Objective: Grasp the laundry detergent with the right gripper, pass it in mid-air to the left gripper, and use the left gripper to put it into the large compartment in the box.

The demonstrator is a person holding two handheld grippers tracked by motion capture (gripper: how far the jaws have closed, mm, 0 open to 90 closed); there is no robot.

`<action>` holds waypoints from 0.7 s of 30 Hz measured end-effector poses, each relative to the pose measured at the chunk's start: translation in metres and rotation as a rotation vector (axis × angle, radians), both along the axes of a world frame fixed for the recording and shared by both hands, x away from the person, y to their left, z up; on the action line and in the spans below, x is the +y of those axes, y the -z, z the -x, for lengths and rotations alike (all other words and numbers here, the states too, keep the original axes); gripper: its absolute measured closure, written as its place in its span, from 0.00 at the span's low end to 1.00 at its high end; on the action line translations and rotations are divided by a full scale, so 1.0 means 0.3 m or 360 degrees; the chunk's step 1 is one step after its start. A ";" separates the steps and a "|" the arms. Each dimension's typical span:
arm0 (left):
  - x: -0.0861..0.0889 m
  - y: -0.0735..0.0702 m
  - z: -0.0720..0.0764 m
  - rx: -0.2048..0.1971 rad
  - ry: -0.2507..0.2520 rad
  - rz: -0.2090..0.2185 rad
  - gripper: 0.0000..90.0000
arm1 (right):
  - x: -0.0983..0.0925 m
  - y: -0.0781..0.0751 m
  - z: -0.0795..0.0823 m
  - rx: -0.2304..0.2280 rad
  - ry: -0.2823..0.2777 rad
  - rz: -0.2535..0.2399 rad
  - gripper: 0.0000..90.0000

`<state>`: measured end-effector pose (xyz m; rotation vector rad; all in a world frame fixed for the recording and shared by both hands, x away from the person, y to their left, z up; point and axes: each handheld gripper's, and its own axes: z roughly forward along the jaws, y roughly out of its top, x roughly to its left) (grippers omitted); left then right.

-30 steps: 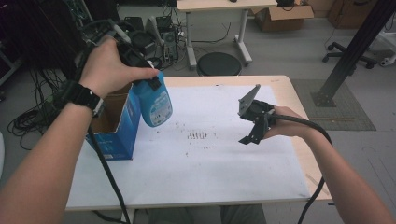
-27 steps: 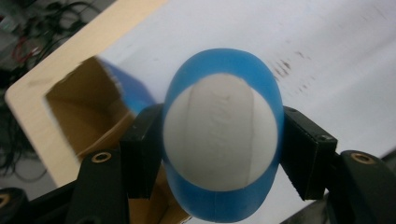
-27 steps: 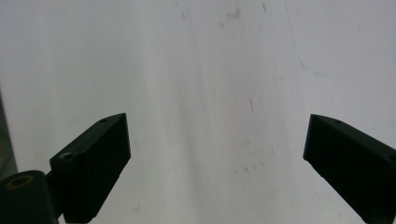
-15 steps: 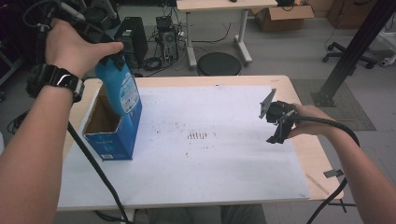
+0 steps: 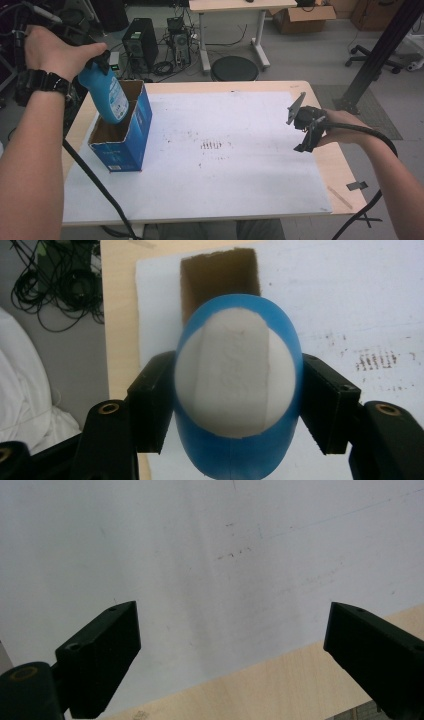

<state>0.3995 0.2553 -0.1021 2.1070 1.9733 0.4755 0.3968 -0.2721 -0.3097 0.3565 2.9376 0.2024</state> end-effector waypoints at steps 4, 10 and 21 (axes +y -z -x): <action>0.012 0.024 -0.002 0.0019 -0.0022 -0.0004 0.43 | -0.002 -0.001 0.001 0.0002 0.0003 0.0002 0.09; 0.029 0.076 -0.005 0.0044 -0.0032 0.0016 0.43 | -0.002 -0.005 0.005 -0.0003 -0.0003 -0.0002 0.09; 0.041 0.230 -0.014 0.0125 -0.0033 0.0019 0.43 | 0.005 0.005 0.006 -0.0003 0.0006 0.0003 0.09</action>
